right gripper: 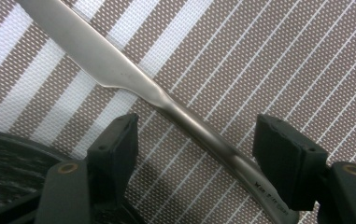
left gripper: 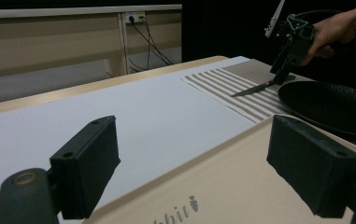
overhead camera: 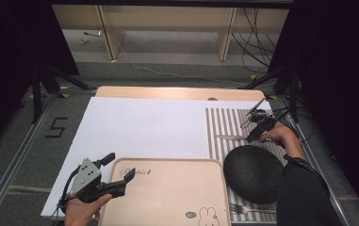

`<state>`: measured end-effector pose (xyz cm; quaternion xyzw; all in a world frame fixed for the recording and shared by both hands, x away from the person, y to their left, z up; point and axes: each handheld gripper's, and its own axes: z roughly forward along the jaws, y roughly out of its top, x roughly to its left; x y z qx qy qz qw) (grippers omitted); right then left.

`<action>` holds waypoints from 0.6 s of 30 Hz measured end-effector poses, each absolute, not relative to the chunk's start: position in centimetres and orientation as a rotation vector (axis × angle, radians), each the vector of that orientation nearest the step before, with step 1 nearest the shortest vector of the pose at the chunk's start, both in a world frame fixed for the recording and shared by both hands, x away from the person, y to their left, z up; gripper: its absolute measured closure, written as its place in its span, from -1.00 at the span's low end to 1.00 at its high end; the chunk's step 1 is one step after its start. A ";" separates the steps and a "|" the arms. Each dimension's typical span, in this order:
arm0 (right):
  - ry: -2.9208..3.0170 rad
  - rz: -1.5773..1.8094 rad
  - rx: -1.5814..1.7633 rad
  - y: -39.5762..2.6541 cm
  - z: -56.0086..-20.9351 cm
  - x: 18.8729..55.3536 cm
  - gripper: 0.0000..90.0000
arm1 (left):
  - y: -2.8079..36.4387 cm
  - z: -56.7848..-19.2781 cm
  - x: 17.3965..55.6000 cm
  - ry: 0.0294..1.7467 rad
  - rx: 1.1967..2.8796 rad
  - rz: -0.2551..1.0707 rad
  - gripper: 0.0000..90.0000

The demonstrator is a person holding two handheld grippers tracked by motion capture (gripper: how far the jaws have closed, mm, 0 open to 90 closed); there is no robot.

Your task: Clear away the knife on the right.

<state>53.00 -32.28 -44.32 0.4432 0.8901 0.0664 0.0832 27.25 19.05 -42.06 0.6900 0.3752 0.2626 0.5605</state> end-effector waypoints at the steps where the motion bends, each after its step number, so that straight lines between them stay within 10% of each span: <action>1: 2.655 0.191 1.330 -32.3 -44.3 53.0 -0.27 | 19.1 -42.1 27.2 0.885 1.625 0.619 -0.64; 18: 2.680 0.126 1.286 -32.1 -45.0 53.3 -0.08 | 19.0 -42.1 27.2 0.886 1.620 0.613 -0.64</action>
